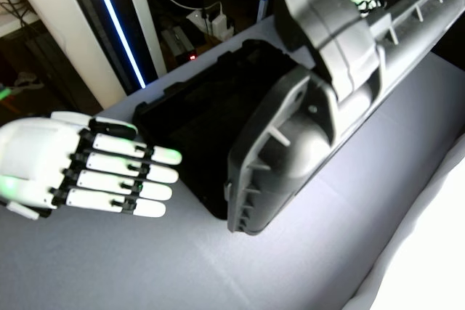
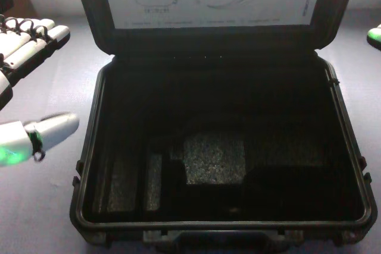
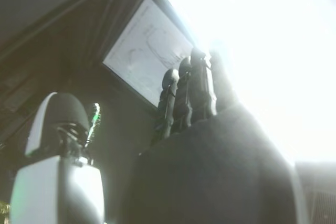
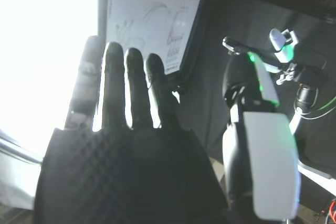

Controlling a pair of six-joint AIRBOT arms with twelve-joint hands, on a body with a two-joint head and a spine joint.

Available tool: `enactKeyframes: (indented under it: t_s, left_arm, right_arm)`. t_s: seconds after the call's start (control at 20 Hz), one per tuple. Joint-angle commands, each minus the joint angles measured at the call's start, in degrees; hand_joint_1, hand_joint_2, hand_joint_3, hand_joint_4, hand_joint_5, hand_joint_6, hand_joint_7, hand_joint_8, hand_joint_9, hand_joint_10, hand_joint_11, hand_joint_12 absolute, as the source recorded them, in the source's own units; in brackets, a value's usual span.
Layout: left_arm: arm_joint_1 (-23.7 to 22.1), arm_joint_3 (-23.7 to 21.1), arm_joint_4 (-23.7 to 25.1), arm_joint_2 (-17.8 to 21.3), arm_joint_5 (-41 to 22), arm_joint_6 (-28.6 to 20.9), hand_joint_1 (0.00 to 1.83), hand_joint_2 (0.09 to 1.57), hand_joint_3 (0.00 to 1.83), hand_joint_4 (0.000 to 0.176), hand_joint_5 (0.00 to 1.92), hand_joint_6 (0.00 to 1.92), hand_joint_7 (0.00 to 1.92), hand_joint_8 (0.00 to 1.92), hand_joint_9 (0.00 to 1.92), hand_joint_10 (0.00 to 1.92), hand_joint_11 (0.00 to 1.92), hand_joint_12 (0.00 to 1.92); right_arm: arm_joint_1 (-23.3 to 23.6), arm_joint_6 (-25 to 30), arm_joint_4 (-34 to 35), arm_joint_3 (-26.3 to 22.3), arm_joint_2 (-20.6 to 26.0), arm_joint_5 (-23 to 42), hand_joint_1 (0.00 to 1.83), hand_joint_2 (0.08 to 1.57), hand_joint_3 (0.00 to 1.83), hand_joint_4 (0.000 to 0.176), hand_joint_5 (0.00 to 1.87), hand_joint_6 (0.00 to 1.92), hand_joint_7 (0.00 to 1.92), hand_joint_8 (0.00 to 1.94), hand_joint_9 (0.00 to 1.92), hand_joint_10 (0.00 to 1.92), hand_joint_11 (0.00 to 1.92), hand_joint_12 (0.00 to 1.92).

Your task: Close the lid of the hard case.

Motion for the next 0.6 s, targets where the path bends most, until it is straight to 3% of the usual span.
enactKeyframes:
  t_s: [0.0, 0.15, 0.3, 0.55]
  left_arm:
    - [-0.4, 0.4, -0.6, -0.1, -7.3, 0.1, 0.0, 1.18, 0.03, 0.0, 0.01, 0.0, 0.01, 0.0, 0.03, 0.0, 0.0, 0.1]
    - [-0.5, 0.6, -0.7, -0.5, -7.0, -0.1, 0.0, 1.21, 0.0, 0.0, 0.03, 0.0, 0.02, 0.0, 0.03, 0.0, 0.0, 0.17]
    - [-1.3, 1.6, -1.6, -0.9, -5.9, -0.1, 0.0, 1.22, 0.0, 0.0, 0.03, 0.0, 0.02, 0.0, 0.04, 0.0, 0.0, 0.11]
    - [-6.2, 7.2, -4.7, -3.8, 1.1, -0.2, 0.0, 1.25, 0.01, 0.0, 0.02, 0.0, 0.0, 0.0, 0.01, 0.0, 0.0, 0.08]
  right_arm:
    - [0.8, 0.6, 1.5, 0.3, 0.1, 7.0, 0.33, 1.31, 0.0, 0.0, 0.09, 0.0, 0.08, 0.0, 0.08, 0.0, 0.06, 0.14]
    - [0.8, 0.7, 1.5, 0.3, 0.0, 6.8, 0.34, 1.32, 0.0, 0.0, 0.09, 0.0, 0.1, 0.01, 0.09, 0.01, 0.08, 0.13]
    - [1.5, 0.7, 1.6, 1.0, -0.3, 6.0, 0.29, 1.31, 0.0, 0.0, 0.08, 0.0, 0.09, 0.0, 0.08, 0.0, 0.06, 0.11]
    - [8.9, 0.8, 2.1, 6.5, -2.2, -4.3, 0.2, 1.24, 0.0, 0.0, 0.0, 0.0, 0.0, 0.0, 0.0, 0.0, 0.0, 0.02]
